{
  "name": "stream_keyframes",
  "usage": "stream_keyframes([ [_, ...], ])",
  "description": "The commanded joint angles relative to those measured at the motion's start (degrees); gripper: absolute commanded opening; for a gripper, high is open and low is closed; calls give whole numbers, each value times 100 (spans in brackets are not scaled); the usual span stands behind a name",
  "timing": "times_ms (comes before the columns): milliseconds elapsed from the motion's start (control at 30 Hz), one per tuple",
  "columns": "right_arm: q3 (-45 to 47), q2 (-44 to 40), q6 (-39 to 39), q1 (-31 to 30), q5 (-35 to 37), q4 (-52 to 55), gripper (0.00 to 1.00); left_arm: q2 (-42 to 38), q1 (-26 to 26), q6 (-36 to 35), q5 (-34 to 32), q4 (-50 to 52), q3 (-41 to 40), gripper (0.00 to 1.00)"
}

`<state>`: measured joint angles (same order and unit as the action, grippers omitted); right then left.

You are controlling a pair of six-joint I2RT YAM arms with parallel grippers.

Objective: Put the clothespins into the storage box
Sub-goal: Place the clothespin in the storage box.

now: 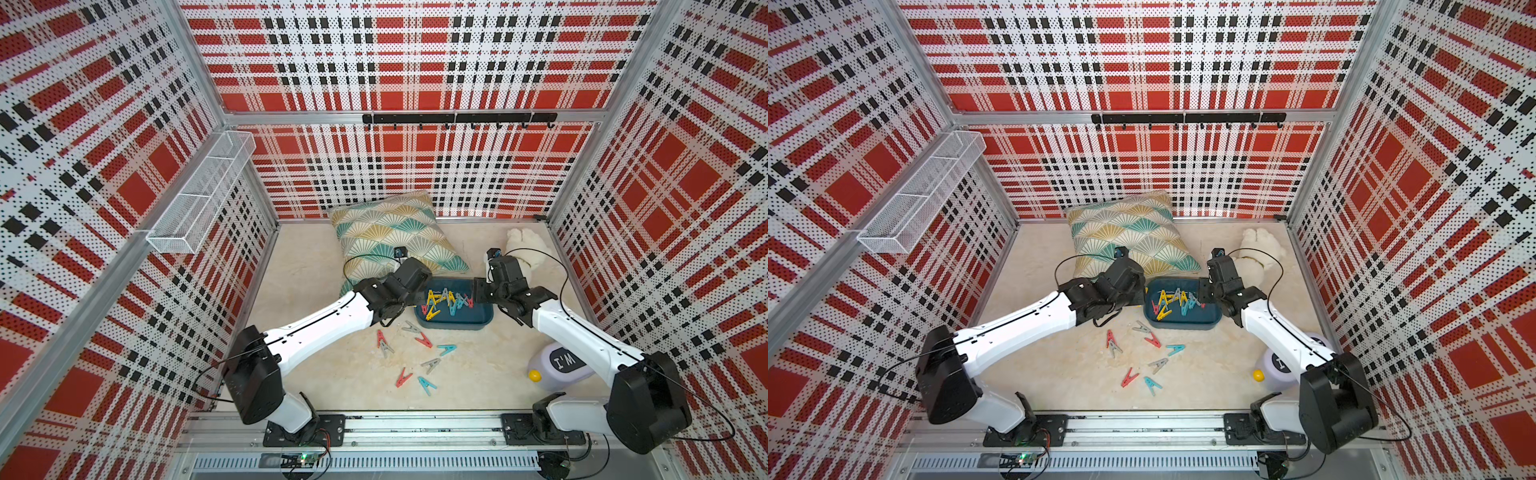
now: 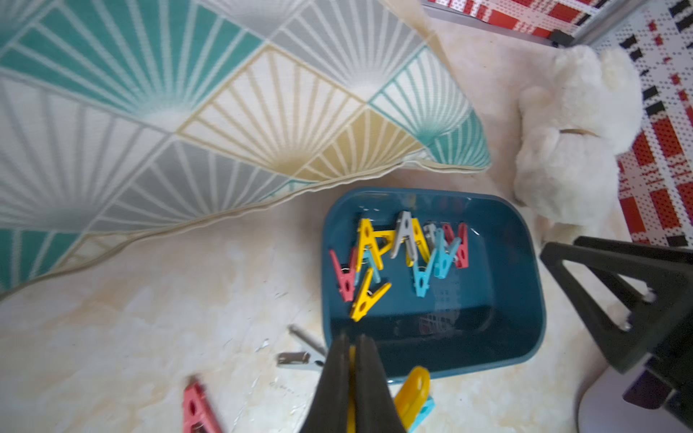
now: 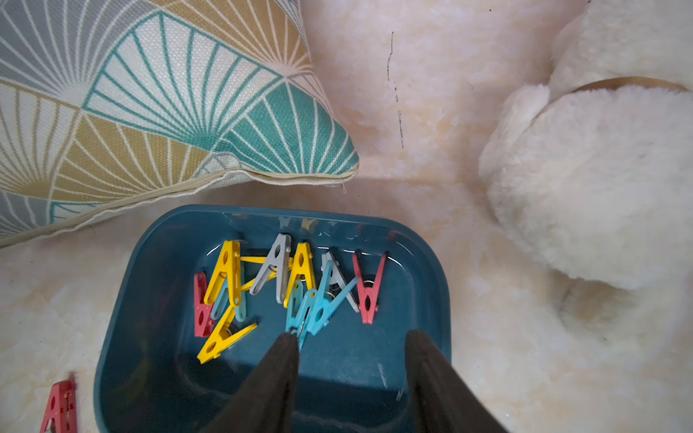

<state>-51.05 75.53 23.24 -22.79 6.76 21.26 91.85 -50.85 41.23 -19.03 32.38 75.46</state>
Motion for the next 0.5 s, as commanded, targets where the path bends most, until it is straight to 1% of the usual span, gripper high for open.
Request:
stream_keyframes([
  [0,13,-145,106,52,37,131,53,622,-182,-320,-257,-71,299,0],
  [133,180,-244,229,219,-216,98,53,1301,-265,-468,-172,-222,675,0],
  [267,275,-249,256,238,-219,122,53,1910,-293,-603,-154,-267,1035,0],
  [467,349,-227,264,252,-193,119,53,2645,-327,-842,174,-175,1354,0],
])
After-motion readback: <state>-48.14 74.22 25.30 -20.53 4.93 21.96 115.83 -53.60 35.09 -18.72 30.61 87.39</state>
